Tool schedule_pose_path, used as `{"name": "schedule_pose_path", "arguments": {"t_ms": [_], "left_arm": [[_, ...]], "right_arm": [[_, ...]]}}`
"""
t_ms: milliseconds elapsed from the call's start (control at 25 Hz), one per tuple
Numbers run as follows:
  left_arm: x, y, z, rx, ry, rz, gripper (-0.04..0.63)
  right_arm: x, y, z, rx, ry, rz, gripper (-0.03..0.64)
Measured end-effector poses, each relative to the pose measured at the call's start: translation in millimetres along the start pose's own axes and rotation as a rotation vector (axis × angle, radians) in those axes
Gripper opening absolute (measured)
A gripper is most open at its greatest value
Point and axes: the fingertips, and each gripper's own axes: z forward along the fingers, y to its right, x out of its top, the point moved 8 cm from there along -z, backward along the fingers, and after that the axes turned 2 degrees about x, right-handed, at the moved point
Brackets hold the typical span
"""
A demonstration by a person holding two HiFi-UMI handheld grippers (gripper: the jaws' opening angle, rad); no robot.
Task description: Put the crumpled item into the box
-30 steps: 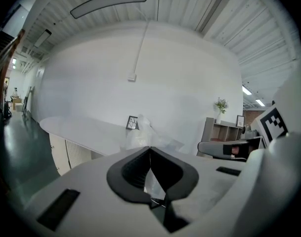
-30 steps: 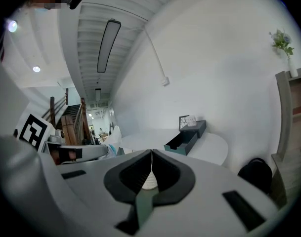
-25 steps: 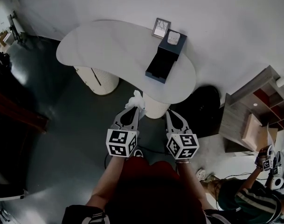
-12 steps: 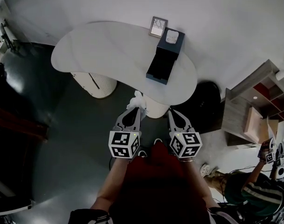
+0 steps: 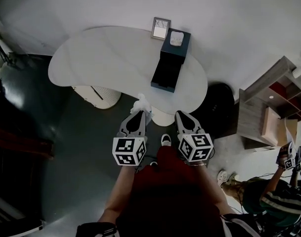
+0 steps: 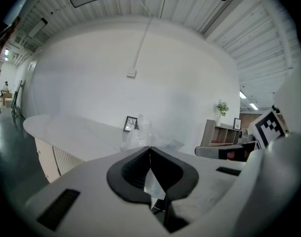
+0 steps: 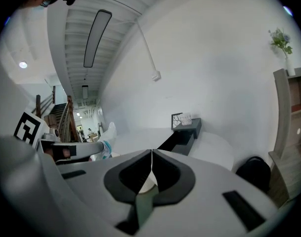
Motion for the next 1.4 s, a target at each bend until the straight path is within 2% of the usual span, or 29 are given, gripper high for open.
{"name": "schedule_pose_path", "arguments": {"t_ms": [360, 760, 1400], "left_arm": [[8.2, -6.6, 58.2, -0.015, -0.031, 0.012, 0.023], [23.0, -15.0, 122.0, -0.018, -0.063, 0.027, 0.023], [39.5, 0.5, 230.2, -0.084, -0.179, 0.107, 0.023]], "right_arm": [[10.8, 28.7, 42.6, 0.016, -0.009, 0.015, 0.015], [28.2, 72.1, 84.2, -0.011, -0.034, 0.03, 0.015], [50.9, 130.3, 132.9, -0.042, -0.067, 0.062, 0.015]]}}
